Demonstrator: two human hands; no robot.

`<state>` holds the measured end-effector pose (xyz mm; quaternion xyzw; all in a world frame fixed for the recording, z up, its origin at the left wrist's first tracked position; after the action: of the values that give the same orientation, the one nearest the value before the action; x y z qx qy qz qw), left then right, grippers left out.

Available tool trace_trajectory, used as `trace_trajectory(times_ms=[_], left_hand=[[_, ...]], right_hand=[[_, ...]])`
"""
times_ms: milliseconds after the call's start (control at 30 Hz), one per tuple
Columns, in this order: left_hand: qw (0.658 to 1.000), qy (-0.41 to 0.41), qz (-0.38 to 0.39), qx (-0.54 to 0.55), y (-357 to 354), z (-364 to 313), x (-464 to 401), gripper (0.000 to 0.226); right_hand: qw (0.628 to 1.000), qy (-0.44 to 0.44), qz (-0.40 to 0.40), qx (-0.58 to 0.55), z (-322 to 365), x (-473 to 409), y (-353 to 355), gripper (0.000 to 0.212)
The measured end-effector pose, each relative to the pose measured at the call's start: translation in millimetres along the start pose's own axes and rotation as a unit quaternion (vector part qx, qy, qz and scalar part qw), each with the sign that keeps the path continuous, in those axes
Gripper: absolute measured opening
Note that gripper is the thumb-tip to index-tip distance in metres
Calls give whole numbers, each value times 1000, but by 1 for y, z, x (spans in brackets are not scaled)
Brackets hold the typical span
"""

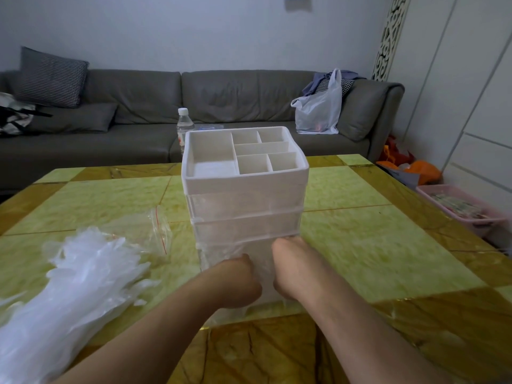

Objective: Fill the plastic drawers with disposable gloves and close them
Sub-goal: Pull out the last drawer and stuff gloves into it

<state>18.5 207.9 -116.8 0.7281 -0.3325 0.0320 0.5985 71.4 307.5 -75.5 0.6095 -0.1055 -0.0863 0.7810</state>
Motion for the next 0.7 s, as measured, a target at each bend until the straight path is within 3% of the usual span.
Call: trace_trajectory(times_ms=[267, 400, 467, 600, 700], left_hand=[[999, 20, -34, 18, 0, 2, 9, 32], [977, -8, -174, -121, 22, -7, 43, 28], [968, -43, -216, -120, 29, -16, 53, 29], [992, -1, -127, -15, 19, -9, 27, 23], [994, 65, -90, 8, 6, 10, 0, 63]], right_hand=[[998, -1, -70, 6, 16, 6, 26, 14], [998, 25, 49, -32, 15, -17, -23, 20], [993, 37, 112, -28, 16, -22, -37, 24], [990, 62, 130, 2, 15, -23, -40, 30], [994, 64, 85, -29, 11, -22, -38, 35]])
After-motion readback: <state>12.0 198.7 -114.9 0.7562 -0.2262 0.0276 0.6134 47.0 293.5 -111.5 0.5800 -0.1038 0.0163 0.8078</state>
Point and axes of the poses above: each hand's wrist, its own x-axis away from the middle knuckle, its own y-axis out of the back of the hand, z = x × y, the point moved 9 cm from there along -x, towards the middle knuckle, and after that the axes turned 8 degrees about y, right-handed, at the moved point
